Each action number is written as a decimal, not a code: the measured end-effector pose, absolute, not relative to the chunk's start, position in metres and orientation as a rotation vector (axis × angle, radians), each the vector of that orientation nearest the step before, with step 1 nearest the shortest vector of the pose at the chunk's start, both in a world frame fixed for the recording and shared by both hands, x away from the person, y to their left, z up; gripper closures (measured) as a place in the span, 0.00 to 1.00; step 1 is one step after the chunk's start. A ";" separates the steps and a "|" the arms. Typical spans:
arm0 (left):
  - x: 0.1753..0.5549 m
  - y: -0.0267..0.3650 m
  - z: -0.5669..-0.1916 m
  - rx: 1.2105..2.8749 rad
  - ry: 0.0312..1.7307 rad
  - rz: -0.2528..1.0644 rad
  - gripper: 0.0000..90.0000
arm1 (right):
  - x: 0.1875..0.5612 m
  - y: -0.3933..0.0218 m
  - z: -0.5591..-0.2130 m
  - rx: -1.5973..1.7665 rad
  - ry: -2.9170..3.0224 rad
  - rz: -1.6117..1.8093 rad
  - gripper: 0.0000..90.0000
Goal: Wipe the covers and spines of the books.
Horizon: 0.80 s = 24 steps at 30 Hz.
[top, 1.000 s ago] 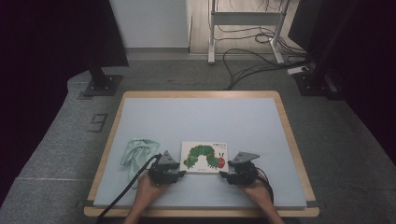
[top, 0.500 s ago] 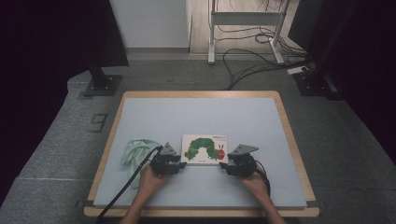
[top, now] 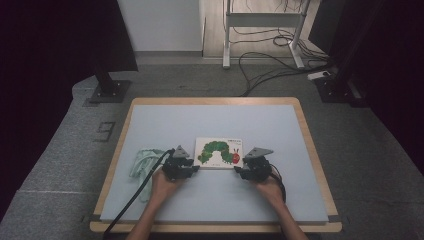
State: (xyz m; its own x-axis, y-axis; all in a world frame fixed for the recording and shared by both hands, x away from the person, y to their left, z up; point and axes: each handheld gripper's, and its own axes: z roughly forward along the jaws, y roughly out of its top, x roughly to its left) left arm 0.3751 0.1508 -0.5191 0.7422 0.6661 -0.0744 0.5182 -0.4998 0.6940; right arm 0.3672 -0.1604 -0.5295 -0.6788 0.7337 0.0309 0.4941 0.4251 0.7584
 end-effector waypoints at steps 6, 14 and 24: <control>0.381 0.151 -0.519 2.208 0.902 0.251 0.66 | 0.374 -0.160 -0.530 1.065 2.376 1.122 0.52; 0.378 0.155 -0.515 2.214 0.919 0.263 0.40 | 0.374 -0.160 -0.529 1.054 2.384 1.092 0.48; 0.361 0.165 -0.507 2.212 0.922 0.287 0.08 | 0.364 -0.166 -0.518 1.021 2.391 1.125 0.22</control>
